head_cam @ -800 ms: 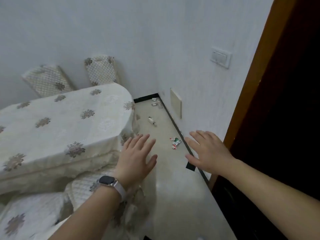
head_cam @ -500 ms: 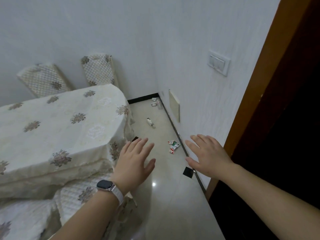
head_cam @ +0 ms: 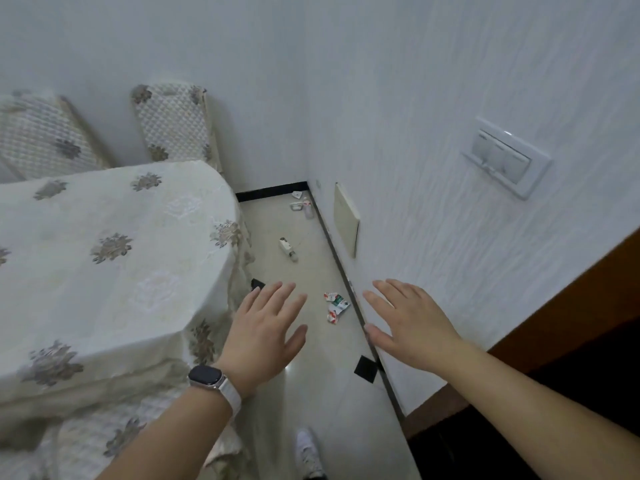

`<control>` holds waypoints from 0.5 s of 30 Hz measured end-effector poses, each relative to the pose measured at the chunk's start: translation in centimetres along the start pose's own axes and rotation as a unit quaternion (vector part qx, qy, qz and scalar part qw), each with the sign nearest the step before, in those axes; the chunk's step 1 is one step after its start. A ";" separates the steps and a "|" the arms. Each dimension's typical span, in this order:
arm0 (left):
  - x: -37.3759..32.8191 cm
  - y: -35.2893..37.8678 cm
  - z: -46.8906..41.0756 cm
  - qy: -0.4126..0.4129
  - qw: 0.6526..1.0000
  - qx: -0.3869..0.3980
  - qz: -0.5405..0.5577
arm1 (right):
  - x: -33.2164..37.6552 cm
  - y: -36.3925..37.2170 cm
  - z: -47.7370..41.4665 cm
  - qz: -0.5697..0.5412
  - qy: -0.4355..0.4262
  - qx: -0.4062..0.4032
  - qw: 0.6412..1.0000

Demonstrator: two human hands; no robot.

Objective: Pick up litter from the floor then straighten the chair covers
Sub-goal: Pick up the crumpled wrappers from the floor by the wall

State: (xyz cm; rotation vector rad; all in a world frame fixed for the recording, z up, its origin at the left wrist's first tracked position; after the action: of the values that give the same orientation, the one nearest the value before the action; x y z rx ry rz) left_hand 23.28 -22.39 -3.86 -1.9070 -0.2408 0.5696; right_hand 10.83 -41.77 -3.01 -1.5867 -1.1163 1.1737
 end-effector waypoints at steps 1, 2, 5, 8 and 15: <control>1.2 0.3 -1.2 0.001 1.000 -0.001 0.003 | -0.2 0.1 -1.6 0.002 -0.001 -0.002 1.000; 2.4 0.5 -2.5 0.002 1.000 -0.002 0.007 | -0.4 0.3 -3.3 0.005 -0.005 -0.003 1.000; 6.1 1.3 -5.6 0.008 1.000 -0.009 0.024 | -0.8 1.0 -8.0 0.025 -0.006 0.003 1.000; 9.4 1.7 -8.2 0.010 0.999 -0.011 0.029 | -1.2 2.0 -11.8 0.037 -0.005 0.017 0.999; 14.7 2.7 -12.5 -0.016 0.999 0.004 0.036 | -1.8 5.0 -18.4 0.041 -0.022 0.053 0.998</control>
State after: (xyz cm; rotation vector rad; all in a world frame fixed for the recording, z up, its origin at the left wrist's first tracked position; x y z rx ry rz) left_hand 41.92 -27.49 -6.52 -1.9051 -0.1916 0.6483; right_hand 29.25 -46.92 -3.64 -1.5447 -1.0087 1.3054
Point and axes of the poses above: each hand's wrist, its own z-axis away from the middle knuckle, its own y-axis out of the palm, x = y × z, the point moved 6 cm from there along -z, towards the middle knuckle, and after that the axes turned 11 degrees about z, right-handed, at the moved point
